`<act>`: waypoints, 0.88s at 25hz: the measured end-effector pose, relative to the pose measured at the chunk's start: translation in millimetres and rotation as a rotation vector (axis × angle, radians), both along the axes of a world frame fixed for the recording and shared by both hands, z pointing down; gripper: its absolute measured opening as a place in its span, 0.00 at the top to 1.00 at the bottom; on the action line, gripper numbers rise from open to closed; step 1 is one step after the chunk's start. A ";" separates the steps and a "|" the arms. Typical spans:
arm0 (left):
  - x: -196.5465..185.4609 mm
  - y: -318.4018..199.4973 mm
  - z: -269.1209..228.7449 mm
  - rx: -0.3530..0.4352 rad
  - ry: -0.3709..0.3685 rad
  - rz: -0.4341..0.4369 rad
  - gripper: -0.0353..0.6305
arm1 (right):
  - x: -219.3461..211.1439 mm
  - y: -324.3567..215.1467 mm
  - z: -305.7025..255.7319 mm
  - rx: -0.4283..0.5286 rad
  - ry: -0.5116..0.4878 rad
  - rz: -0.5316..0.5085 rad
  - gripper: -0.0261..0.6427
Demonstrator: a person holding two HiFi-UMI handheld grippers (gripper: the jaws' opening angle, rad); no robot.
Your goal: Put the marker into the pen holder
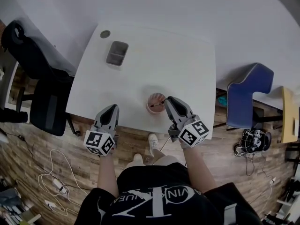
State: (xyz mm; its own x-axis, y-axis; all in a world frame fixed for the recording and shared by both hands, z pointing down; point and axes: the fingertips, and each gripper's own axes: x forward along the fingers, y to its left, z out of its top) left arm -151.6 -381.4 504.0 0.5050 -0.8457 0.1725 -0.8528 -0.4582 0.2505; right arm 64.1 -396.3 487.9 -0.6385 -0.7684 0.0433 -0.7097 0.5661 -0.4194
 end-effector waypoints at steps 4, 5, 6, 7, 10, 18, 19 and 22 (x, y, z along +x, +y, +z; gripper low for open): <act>2.3 3.2 5.1 -0.014 -0.002 0.003 0.93 | -5.0 1.1 5.2 -0.001 0.010 -0.013 0.86; 2.6 3.5 6.1 -0.017 -0.002 0.002 0.93 | -6.1 0.9 6.3 -0.002 0.013 -0.017 0.86; 2.8 3.7 7.0 -0.019 -0.001 0.001 0.93 | -6.9 0.6 7.4 -0.003 0.017 -0.020 0.86; 2.8 4.0 7.8 -0.021 0.001 -0.002 0.93 | -7.7 0.3 8.6 -0.003 0.022 -0.024 0.86; 1.4 6.7 9.3 -0.026 0.008 -0.013 0.93 | -10.2 1.0 11.5 -0.002 0.030 -0.036 0.86; -5.3 12.2 11.0 -0.035 -0.003 -0.036 0.93 | -18.5 3.0 19.8 -0.010 0.056 -0.065 0.86; -6.3 12.6 11.7 -0.036 -0.004 -0.039 0.93 | -19.1 2.8 20.1 -0.009 0.056 -0.066 0.86; -7.1 14.5 13.4 -0.040 -0.004 -0.043 0.93 | -19.7 2.6 20.2 -0.002 0.072 -0.073 0.86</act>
